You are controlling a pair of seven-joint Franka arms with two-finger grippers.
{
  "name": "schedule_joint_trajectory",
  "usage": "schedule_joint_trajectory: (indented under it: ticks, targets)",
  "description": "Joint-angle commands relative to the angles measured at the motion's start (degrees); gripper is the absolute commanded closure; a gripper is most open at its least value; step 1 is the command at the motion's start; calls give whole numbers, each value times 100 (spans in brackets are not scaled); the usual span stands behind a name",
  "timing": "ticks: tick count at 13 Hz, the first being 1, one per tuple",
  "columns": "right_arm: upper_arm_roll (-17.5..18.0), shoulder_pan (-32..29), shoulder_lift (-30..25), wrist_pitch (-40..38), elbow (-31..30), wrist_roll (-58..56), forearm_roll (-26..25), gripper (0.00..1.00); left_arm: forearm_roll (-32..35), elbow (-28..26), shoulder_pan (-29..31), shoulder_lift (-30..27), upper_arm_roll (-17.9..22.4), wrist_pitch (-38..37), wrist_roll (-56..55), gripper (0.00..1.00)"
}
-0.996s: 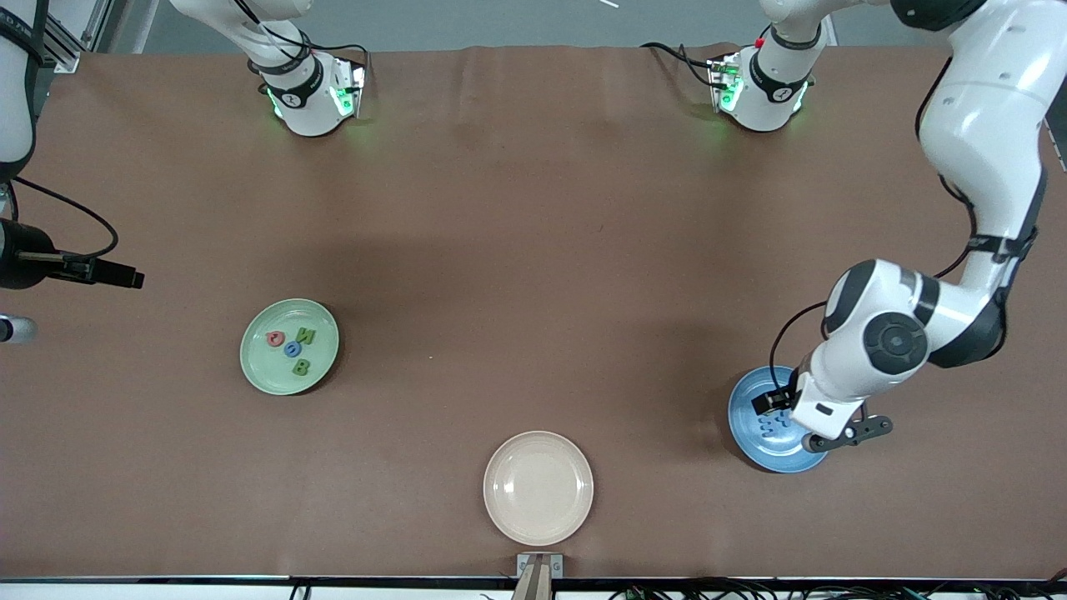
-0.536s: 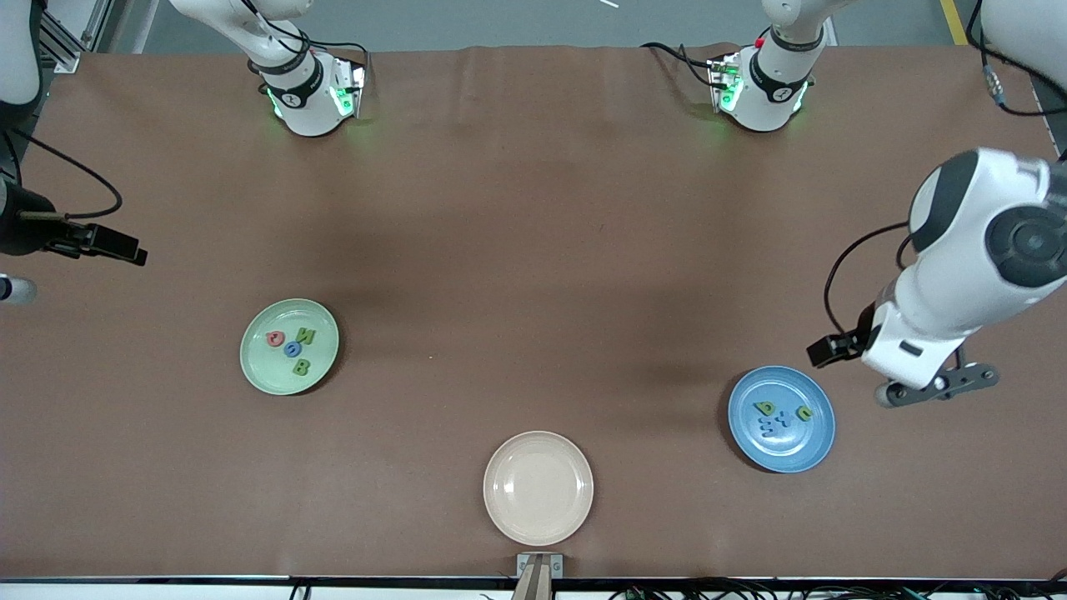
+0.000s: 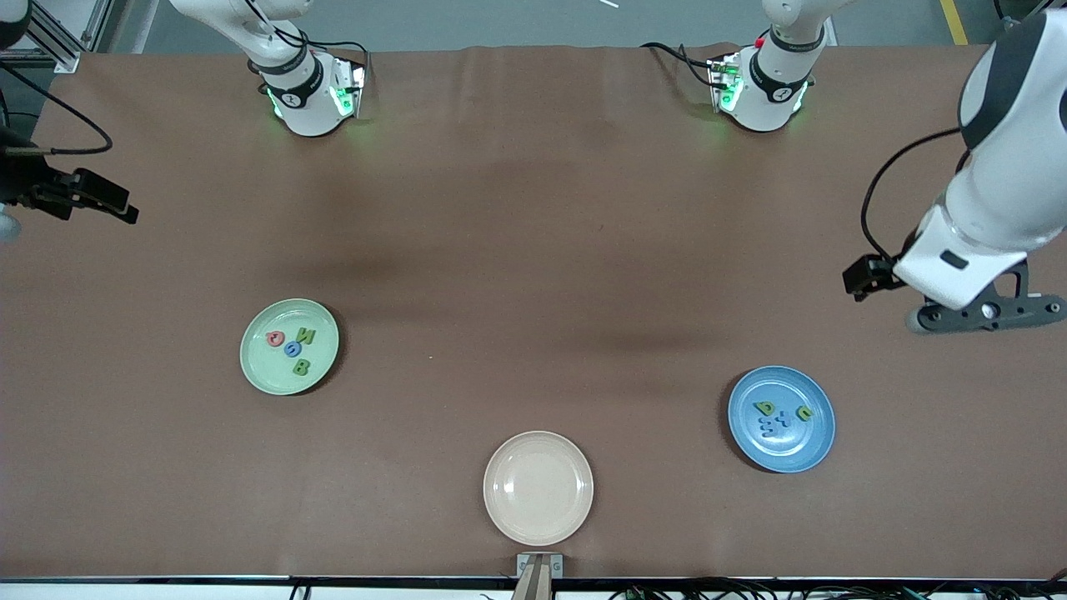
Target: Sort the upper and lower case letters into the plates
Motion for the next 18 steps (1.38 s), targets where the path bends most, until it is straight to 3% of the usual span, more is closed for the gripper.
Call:
schedule_joint_trajectory:
  ticks: [1,2,5,8,10,15,18]
  targets:
    - [19,-14,-405,-86,-235,-78,-11,0,-436,-103,-73,-583,160,-100,420,0]
    - [28,-5,-432,-96,-226,-78,-28,0,-621,-191,-362,-750,553,-100,508,0]
    - [54,12,-371,62,-226,-78,-238,0,-1534,-384,-1372,-1234,2283,-100,824,0]
    - [125,-14,-327,360,-226,-78,-301,0,-2002,-858,-2233,-1708,3594,-100,1176,0]
    - [133,-31,-256,396,-209,-69,-292,0,-2012,-1210,-2412,-1955,3914,14,1448,0]
    - [134,-49,77,397,10,-25,-230,0,-2318,-1703,-2412,-2395,3993,85,1468,0]
    - [134,-58,69,396,2,-43,-222,0,-2495,-1695,-2421,-2440,4055,32,1301,0]
